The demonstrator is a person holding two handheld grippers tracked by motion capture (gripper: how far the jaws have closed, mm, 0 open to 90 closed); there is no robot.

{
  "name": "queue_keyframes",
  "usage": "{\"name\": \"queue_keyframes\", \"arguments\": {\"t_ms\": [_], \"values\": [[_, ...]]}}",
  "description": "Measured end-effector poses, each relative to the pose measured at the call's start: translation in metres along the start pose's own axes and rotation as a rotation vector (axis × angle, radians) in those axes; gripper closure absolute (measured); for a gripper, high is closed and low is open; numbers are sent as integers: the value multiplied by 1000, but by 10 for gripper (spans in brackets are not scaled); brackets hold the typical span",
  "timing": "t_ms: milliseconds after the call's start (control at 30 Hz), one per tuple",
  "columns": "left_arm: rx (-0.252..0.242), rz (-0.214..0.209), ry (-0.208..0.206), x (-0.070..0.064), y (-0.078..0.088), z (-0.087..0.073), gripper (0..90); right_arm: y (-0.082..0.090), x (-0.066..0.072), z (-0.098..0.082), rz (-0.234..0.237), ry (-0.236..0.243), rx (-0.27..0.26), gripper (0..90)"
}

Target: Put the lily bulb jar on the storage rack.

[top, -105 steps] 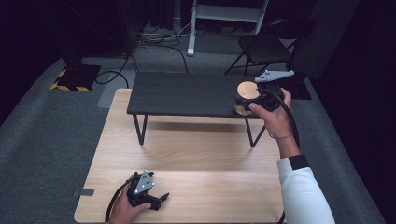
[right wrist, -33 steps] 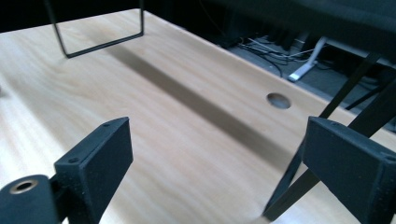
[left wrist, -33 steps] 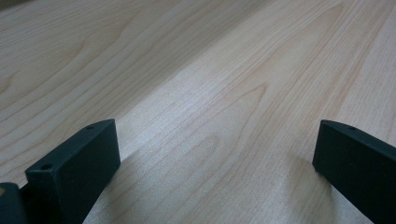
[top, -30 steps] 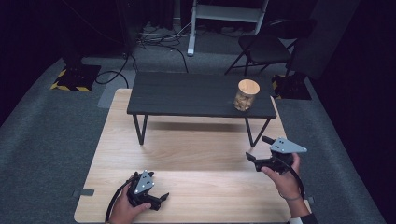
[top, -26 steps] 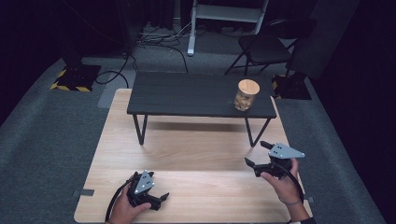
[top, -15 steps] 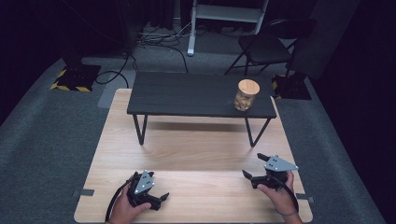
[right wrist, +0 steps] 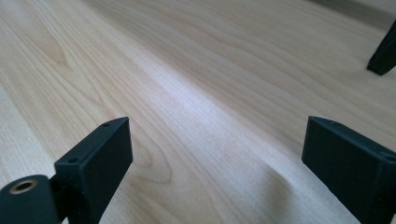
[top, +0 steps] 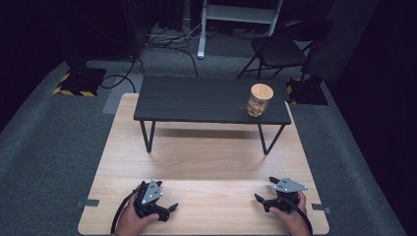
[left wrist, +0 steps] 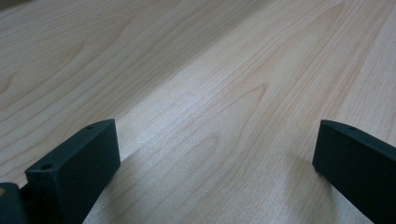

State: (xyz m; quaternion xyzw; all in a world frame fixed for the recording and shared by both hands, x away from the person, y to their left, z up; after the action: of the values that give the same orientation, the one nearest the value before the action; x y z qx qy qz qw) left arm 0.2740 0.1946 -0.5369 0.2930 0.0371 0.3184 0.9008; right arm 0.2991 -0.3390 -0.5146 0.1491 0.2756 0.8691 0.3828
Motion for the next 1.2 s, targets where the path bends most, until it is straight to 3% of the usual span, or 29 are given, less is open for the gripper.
{"name": "queue_keyframes", "arguments": {"t_ms": [167,333,533,1200], "values": [[0,0,-1,0,0,0,6,-2,0,-7,2,-16,15,78],[0,0,1,0,0,0,6,-2,-2,-13,17,-53,-4,62],[0,0,1,0,0,0,6,-3,-4,-18,22,-53,-39,45],[0,1,1,0,0,0,6,-4,-4,-18,29,-45,-32,20]]}}
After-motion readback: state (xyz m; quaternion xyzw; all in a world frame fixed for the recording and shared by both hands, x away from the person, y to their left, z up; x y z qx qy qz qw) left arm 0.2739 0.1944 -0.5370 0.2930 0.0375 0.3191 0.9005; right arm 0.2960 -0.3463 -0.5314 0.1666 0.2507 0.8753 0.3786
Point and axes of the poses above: each handheld gripper's, and its own axes: y roughly backward along the jaws, z roughly out of its top, x roughly to its left, the point moved 9 cm from there along -y, roughly forward along the jaws, and after that the axes turned 8 degrees about -y, right-handed, at the moved point
